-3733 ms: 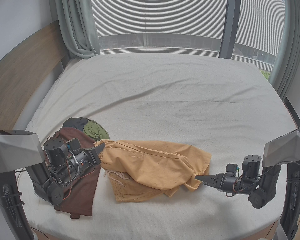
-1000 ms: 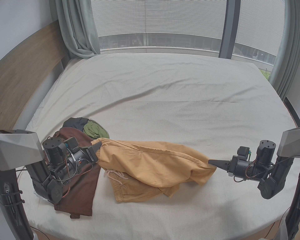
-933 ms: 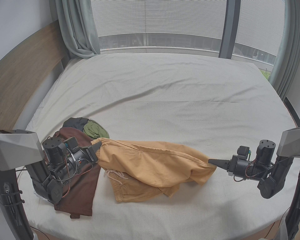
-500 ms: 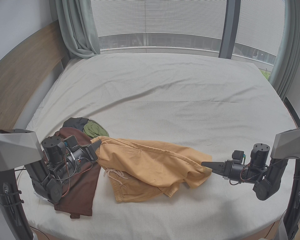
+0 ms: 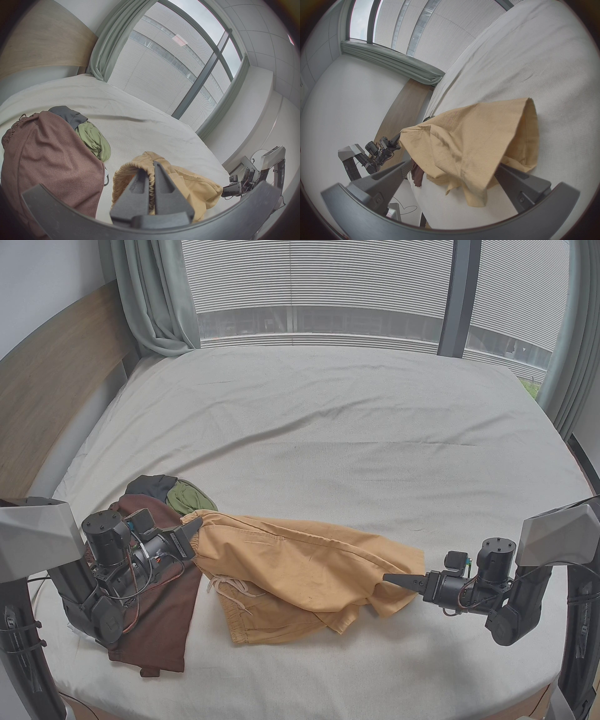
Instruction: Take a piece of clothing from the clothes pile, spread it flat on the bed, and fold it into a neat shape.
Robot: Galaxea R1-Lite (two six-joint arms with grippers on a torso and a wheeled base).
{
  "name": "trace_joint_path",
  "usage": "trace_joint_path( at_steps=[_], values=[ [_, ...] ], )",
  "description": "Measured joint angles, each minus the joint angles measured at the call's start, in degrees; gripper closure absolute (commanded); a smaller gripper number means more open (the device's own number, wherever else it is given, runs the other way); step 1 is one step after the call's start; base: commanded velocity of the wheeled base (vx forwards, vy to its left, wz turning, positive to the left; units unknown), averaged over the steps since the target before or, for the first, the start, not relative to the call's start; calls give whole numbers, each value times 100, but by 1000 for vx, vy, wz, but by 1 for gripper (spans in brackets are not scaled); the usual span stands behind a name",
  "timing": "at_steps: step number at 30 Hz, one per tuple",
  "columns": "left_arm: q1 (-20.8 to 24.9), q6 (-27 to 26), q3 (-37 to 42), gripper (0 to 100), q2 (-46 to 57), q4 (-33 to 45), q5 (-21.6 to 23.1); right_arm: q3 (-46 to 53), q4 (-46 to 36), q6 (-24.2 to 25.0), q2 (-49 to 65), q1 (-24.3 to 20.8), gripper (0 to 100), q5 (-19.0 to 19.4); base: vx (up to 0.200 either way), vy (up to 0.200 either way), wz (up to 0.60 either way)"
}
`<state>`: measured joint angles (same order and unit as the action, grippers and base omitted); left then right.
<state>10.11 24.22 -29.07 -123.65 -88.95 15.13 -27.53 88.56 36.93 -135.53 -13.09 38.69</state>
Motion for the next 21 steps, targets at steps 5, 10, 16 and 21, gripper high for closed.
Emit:
trace_joint_path(
  at_steps=[5,10,16,21],
  values=[
    [0,0,2,100,0,-2,0,-12,9,-6,113,-24,0,-16,0,0,0],
    [0,0,0,100,-2,-2,0,55,9,-17,334,-30,0,-29,0,0,0],
    [0,0,-5,100,-9,-2,0,154,-5,-190,414,-33,0,-32,0,0,0],
    [0,0,-5,100,-9,-2,0,190,-11,-505,266,-29,0,-33,0,0,0]
  ],
)
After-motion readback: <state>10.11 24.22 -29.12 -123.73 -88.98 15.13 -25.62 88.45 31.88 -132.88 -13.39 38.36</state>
